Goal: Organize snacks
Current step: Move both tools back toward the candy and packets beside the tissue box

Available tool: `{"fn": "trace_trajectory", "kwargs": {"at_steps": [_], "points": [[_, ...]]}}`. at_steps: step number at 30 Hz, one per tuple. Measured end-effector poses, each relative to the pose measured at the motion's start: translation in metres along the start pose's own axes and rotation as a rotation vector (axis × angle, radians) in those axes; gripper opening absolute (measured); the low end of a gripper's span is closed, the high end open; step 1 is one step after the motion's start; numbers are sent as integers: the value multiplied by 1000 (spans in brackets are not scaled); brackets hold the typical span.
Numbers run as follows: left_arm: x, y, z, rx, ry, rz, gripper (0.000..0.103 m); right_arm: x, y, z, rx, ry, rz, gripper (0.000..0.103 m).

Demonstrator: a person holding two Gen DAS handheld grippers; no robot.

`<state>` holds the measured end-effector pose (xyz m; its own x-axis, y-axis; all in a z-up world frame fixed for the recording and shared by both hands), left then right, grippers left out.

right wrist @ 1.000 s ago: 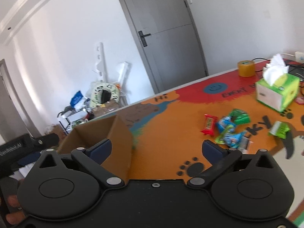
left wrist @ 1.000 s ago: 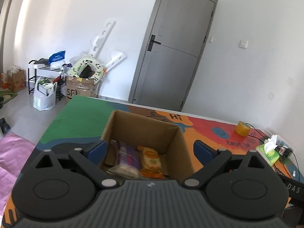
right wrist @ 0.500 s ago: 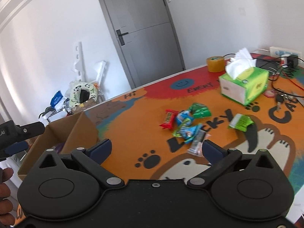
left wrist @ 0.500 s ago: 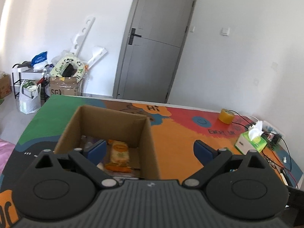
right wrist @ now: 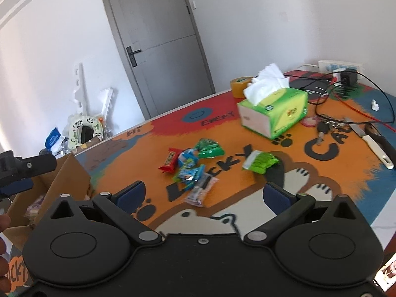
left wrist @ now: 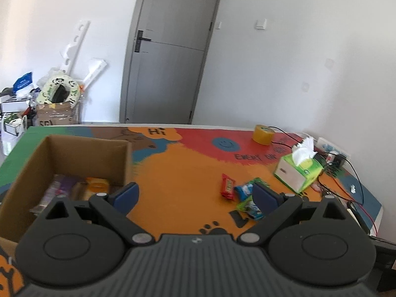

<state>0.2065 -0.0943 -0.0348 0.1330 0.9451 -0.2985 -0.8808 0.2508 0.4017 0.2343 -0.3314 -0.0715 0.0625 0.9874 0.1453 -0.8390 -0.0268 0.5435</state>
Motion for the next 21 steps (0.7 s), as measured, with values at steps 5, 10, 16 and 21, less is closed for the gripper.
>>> {"fn": "trace_trajectory", "kwargs": {"at_steps": [5, 10, 16, 21], "points": [[-15, -18, -7, 34, -16, -26, 97, -18, -6, -4, 15, -23, -1, 103], [-28, -38, -13, 50, -23, -45, 97, -30, -12, -7, 16, -22, -14, 103], [-38, -63, -18, 61, -20, -57, 97, -47, -28, -4, 31, -61, -34, 92], [-42, -84, -20, 74, -9, -57, 97, -51, -43, 2, 40, -78, -43, 88]]}}
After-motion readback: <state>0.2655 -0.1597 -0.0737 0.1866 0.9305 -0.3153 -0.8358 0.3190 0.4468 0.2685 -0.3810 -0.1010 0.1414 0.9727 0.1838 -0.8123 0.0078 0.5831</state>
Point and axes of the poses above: each gripper's, at about its wrist camera, not at the fingertips, and y roughly against the way its jaws point, x to its left, z to its top, the point moved 5 cm from there along -y, roughly the way its jaws point, and after that the axes turned 13 degrees about -z, right-handed, at the moved point
